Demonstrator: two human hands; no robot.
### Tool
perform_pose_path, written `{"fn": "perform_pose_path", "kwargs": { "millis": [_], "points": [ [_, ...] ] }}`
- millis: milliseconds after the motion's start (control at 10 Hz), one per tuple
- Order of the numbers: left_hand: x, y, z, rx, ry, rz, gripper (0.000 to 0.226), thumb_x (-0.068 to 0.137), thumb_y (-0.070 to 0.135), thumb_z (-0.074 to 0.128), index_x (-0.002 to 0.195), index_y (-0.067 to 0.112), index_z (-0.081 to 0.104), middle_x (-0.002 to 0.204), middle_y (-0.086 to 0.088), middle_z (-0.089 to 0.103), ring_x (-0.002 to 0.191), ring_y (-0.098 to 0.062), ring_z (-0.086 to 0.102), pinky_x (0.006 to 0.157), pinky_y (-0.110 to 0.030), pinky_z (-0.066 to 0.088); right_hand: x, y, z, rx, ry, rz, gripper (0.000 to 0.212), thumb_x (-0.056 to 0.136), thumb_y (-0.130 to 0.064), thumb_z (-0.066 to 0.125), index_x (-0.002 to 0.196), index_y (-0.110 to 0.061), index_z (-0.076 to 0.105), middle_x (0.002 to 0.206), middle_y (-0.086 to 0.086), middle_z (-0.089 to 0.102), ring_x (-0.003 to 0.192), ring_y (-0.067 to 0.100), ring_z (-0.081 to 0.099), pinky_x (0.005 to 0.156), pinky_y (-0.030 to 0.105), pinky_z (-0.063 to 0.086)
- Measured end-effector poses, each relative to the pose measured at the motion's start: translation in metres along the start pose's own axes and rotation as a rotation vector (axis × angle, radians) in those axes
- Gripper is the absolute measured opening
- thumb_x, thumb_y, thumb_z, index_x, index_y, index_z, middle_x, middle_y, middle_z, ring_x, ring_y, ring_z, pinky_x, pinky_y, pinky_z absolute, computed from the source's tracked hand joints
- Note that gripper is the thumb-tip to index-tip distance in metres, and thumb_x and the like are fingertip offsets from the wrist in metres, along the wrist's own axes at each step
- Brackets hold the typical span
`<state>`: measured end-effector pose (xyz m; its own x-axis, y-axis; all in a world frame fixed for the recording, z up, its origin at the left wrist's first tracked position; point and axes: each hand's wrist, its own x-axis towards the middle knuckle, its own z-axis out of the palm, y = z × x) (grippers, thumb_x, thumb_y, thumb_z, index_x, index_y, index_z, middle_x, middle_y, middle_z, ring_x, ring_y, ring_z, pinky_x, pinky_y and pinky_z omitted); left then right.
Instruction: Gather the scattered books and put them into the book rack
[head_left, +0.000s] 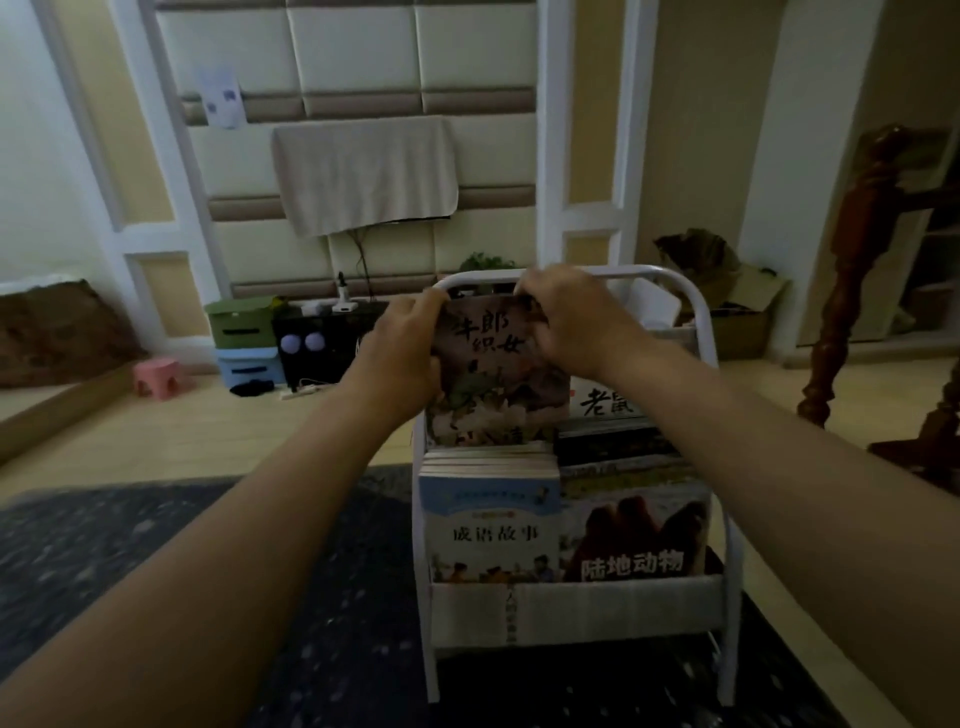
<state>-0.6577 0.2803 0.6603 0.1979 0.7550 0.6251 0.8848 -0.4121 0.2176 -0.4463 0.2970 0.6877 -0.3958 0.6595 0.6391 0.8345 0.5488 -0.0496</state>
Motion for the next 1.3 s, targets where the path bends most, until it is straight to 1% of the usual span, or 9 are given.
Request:
{"fn": "perform_pose_path", "kwargs": {
  "millis": [200,300,400,500,600,800,1100,1200,1300],
  "points": [
    [-0.019,-0.014,0.041,0.181,-0.040,-0.023,0.048,0.086,0.008,0.063,0.131,0.006,0.045,0.112,-0.014,0.047,0.092,-0.029,0.052,0.071,-0.035,0.045,-0.018,0.007,0.044,-0.011,-0.116,0.024,0.018,0.090,-0.010,0.055,0.109,-0.011,0.057,0.108,0.014,0.059,0.111,0.038,0.052,0.088,0.050,0.050],
    [-0.023,-0.023,0.053,0.294,-0.056,-0.022,0.042,0.085,0.013,0.066,0.123,0.004,0.049,0.108,-0.013,0.046,0.092,-0.028,0.048,0.070,-0.034,0.045,-0.023,0.007,0.056,-0.107,-0.161,0.002,0.019,0.093,-0.011,0.054,0.111,-0.009,0.058,0.113,0.014,0.060,0.114,0.035,0.052,0.094,0.050,0.048],
    [-0.031,-0.029,0.066,0.432,-0.078,-0.027,0.044,0.082,0.023,0.070,0.120,0.008,0.052,0.109,-0.013,0.042,0.094,-0.029,0.045,0.070,-0.036,0.047,-0.027,0.009,0.068,-0.189,-0.248,-0.003,0.023,0.093,-0.018,0.058,0.114,-0.008,0.061,0.120,0.013,0.056,0.116,0.030,0.051,0.089,0.041,0.049],
    [-0.035,-0.029,0.069,0.451,-0.078,-0.074,0.053,0.081,0.028,0.073,0.127,0.016,0.048,0.114,-0.014,0.040,0.098,-0.032,0.044,0.074,-0.040,0.049,-0.026,0.010,0.071,-0.205,-0.272,0.016,0.026,0.093,-0.022,0.059,0.115,-0.009,0.064,0.121,0.013,0.053,0.115,0.030,0.052,0.085,0.038,0.049],
    [-0.034,-0.029,0.072,0.356,-0.150,-0.178,0.059,0.085,0.028,0.069,0.135,0.027,0.039,0.119,-0.017,0.045,0.108,-0.037,0.046,0.075,-0.045,0.049,-0.023,0.009,0.075,-0.284,-0.294,-0.008,0.029,0.094,-0.027,0.060,0.117,-0.010,0.065,0.121,0.012,0.053,0.116,0.030,0.051,0.082,0.035,0.046],
    [-0.026,-0.034,0.075,0.210,-0.229,-0.176,0.048,0.087,0.020,0.063,0.129,0.030,0.043,0.120,-0.013,0.062,0.103,-0.036,0.060,0.072,-0.043,0.052,-0.020,0.007,0.077,-0.341,-0.309,0.001,0.035,0.093,-0.030,0.062,0.121,-0.010,0.063,0.121,0.011,0.052,0.119,0.030,0.048,0.083,0.037,0.045],
    [-0.024,-0.031,0.067,0.066,-0.321,-0.217,0.052,0.091,0.024,0.057,0.139,0.030,0.039,0.129,-0.012,0.059,0.111,-0.033,0.057,0.091,-0.043,0.049,-0.021,0.007,0.071,-0.247,-0.365,0.037,0.030,0.091,-0.032,0.061,0.115,-0.014,0.066,0.116,0.010,0.054,0.113,0.029,0.052,0.085,0.037,0.048],
    [-0.024,-0.024,0.052,0.077,-0.341,-0.224,0.072,0.094,0.039,0.053,0.153,0.040,0.012,0.134,-0.015,0.050,0.113,-0.035,0.054,0.095,-0.045,0.047,-0.025,0.006,0.059,-0.066,-0.319,0.128,0.035,0.093,-0.034,0.060,0.123,-0.016,0.064,0.123,0.009,0.056,0.116,0.029,0.055,0.093,0.039,0.049],
    [-0.029,-0.022,0.042,0.059,-0.266,-0.245,0.074,0.095,0.044,0.051,0.153,0.043,0.005,0.127,-0.015,0.047,0.105,-0.033,0.053,0.090,-0.046,0.049,-0.030,0.004,0.052,0.016,-0.236,0.185,0.043,0.094,-0.032,0.060,0.134,-0.015,0.058,0.132,0.010,0.055,0.122,0.029,0.053,0.099,0.041,0.047]
  ]
}}
